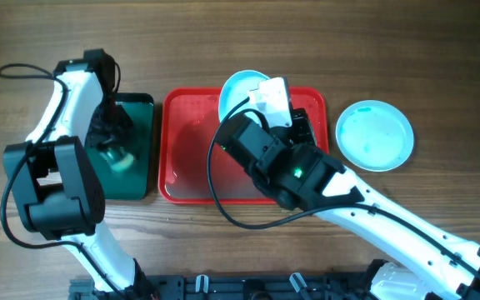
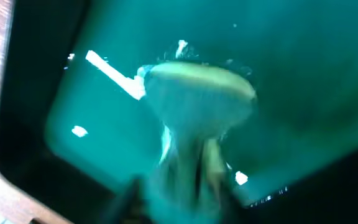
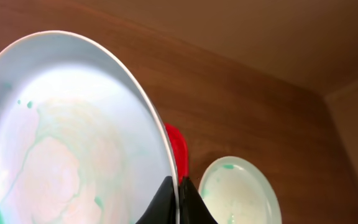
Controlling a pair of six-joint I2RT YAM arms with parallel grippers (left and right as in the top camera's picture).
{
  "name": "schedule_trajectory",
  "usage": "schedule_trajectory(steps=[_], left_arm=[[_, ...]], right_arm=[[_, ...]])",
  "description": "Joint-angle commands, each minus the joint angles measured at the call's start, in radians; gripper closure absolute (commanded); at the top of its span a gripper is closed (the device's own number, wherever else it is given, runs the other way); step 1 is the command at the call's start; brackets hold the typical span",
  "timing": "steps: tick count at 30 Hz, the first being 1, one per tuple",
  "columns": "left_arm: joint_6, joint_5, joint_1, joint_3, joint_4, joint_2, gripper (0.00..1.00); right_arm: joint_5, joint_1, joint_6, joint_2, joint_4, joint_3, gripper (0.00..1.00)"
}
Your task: Clean dirty plates on tray and stack at the side
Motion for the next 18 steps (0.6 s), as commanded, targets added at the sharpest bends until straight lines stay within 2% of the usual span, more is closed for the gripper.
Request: schedule_trajectory(steps=[1, 5, 9, 18], left_arm=[[-0.014, 0.009, 0.006, -0.03, 0.027, -0.013, 0.0], [-0.014, 0.009, 0.006, -0.026, 0.026, -0.018, 0.0], [-0.018, 0.014, 0.005, 0.016, -0.031, -0.078, 0.0], [-0.089, 0.046, 0.005, 0.053, -0.018, -0.45, 0.0]], right_arm=[[-0.057, -0.015, 0.015, -0.02, 0.012, 0.004, 0.96], [-0.075, -0.037, 0.014, -0.039, 0.016, 0.004, 0.96], [-0.176, -0.092, -0.005, -0.098, 0.052, 0.004, 0.96], [-0.433, -0.334, -0.09, -0.37, 0.073, 0.004, 0.96]])
